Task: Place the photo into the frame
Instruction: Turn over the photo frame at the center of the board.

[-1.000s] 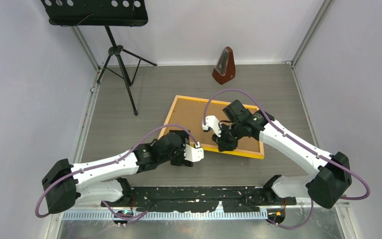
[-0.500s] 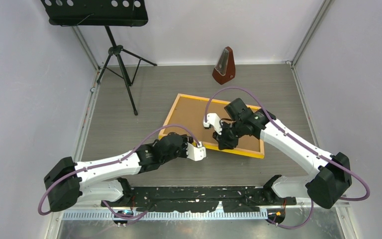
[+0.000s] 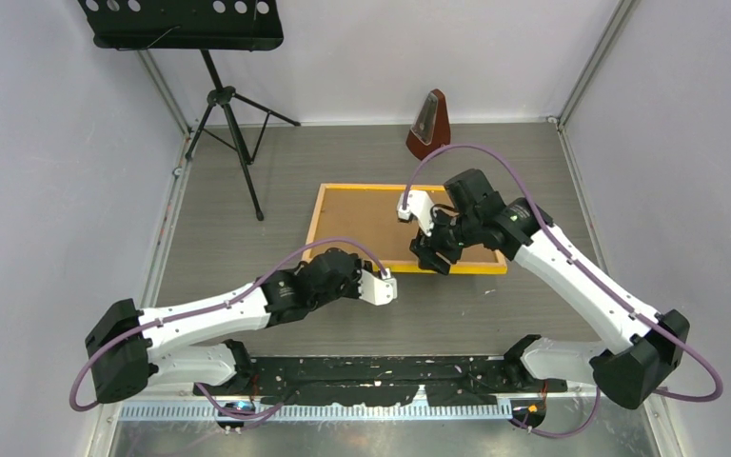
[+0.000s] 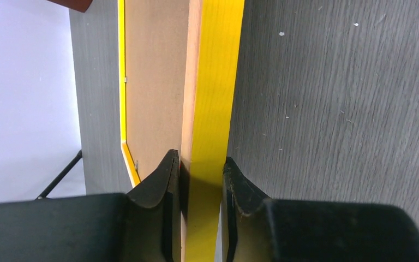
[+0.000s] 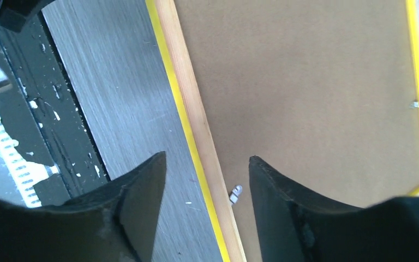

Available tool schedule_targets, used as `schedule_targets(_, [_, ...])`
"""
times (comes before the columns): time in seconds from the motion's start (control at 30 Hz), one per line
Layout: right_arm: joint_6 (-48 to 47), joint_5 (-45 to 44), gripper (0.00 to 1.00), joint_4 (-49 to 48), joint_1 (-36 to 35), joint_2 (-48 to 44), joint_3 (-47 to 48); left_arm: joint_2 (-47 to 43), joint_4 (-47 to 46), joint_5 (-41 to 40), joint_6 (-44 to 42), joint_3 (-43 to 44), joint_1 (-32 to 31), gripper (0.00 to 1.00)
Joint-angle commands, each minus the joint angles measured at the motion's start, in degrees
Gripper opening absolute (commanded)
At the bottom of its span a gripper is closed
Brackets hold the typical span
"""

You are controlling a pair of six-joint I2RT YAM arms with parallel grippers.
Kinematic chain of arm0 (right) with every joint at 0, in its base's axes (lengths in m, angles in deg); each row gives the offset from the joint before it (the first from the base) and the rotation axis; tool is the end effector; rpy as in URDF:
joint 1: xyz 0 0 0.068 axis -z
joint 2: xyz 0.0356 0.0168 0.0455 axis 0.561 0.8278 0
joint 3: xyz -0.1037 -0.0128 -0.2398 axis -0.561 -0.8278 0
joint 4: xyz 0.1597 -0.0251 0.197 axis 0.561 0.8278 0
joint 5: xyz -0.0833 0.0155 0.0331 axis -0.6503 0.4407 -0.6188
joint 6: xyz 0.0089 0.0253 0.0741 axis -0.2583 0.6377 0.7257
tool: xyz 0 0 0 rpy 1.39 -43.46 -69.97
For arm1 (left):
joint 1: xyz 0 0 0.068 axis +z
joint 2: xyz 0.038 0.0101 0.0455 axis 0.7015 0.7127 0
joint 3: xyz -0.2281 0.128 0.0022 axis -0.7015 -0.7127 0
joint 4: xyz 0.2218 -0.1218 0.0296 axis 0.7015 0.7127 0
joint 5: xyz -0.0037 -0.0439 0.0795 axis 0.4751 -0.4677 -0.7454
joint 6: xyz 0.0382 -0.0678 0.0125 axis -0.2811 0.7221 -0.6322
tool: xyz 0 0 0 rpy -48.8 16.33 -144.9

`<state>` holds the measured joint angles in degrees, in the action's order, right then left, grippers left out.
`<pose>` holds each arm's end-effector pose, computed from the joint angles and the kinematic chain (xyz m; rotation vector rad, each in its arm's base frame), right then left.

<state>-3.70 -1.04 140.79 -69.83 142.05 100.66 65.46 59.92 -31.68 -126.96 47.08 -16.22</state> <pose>0.1928 0.1691 0.2913 -1.4955 1.9895 0.5033 0.1452 -0.2281 0.2121 1.6332 1.4580 0.0732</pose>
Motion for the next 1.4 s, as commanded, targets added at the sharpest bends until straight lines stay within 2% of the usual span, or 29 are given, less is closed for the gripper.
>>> schedule_targets(0.0, [0.59,-2.38,0.65,1.78,0.66,-3.50,3.53,-1.13,-3.22,-1.38,4.14,4.19,0.27,0.00])
schedule_targets(0.2, [-1.20,-5.63,0.77,2.33,0.79,-8.36,2.92,-2.92,-0.65,-2.12,3.34,7.85,0.23,0.00])
schedule_targets(0.43, [-5.80,-10.01,0.90,4.32,0.56,-11.92,2.56,-2.12,6.64,-1.01,2.17,14.73,0.34,0.00])
schedule_targets(0.83, [-13.05,-20.03,0.92,0.96,-1.48,-12.67,1.49,-1.58,15.13,3.37,2.93,22.65,2.27,0.00])
schedule_targets(1.37, [-17.72,-23.28,0.92,-1.82,-2.04,-7.75,3.93,-3.27,21.57,9.39,4.33,26.46,4.52,0.00])
